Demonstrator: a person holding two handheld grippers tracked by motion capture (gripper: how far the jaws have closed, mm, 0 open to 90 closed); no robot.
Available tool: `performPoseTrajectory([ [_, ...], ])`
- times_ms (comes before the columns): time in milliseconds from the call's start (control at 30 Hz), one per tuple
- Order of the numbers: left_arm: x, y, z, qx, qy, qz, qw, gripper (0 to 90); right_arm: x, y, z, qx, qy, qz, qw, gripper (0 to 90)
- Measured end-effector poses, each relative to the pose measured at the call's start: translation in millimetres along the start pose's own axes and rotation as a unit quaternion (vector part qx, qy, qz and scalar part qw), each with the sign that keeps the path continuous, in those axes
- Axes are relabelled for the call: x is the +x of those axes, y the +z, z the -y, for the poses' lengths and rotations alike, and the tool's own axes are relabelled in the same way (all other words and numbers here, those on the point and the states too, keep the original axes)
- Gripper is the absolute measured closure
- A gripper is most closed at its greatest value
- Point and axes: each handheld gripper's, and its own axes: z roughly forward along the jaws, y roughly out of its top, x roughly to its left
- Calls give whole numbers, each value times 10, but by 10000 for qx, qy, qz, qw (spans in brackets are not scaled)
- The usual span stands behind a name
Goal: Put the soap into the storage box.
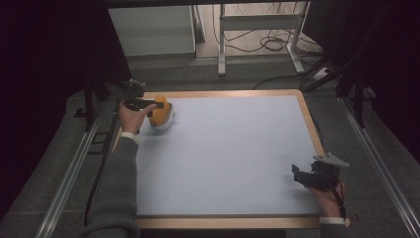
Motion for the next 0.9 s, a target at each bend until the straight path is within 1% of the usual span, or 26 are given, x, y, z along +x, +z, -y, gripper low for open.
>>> performPoseTrajectory([
  [33, -2, -27, 21, -49, 36, 15, 10000, 166, 0, 2, 1, 0, -6, 2, 10000, 67],
  [67, -31, -93, 65, -104, 170, 73, 9998, 166, -1, 2, 1, 3, -3, 2, 10000, 67],
  [133, -63, -182, 120, -196, 331, 191, 9991, 166, -5, 0, 1, 0, -5, 5, 10000, 68],
  [200, -98, -258, 193, -271, 437, 432, 9977, 166, -8, 0, 1, -2, 3, 8, 10000, 68],
  [267, -136, -315, 292, -321, 530, 618, 9962, 166, -7, -3, -2, -8, 10, 6, 10000, 67],
  [367, -207, -385, 488, -361, 697, 877, 9930, 168, 4, -14, -11, -26, -15, -16, 10000, 67],
  [467, -290, -435, 701, -351, 917, 1109, 9890, 170, 17, -19, -17, -45, -27, -19, 10000, 68],
  [500, -316, -451, 763, -322, 998, 1165, 9876, 170, 20, -19, -18, -34, -21, -33, 10000, 67],
  [567, -359, -474, 874, -232, 1118, 1187, 9863, 164, 27, -12, -19, -32, -42, -46, 10000, 67],
  [633, -387, -491, 976, -194, 1173, 1202, 9856, 158, 40, -12, -26, -39, -48, -46, 10000, 67],
  [700, -412, -490, 1072, -134, 1225, 1288, 9840, 157, 49, -12, -33, -50, -66, -59, 9999, 68],
  [767, -432, -480, 1171, -76, 1288, 1281, 9833, 154, 56, -9, -34, -43, -64, -59, 10000, 68],
  [800, -432, -480, 1171, -76, 1288, 1281, 9833, 153, 56, -9, -34, -43, -64, -59, 10000, 68],
  [833, -438, -472, 1223, -59, 1277, 1311, 9831, 151, 62, -8, -32, -33, -75, -65, 9999, 67],
  [867, -437, -461, 1331, -44, 1199, 1391, 9830, 151, 64, -9, -32, -35, -78, -64, 9999, 67],
  [900, -437, -455, 1382, -29, 1173, 1389, 9833, 151, 66, -11, -32, -37, -80, -65, 9999, 67],
])
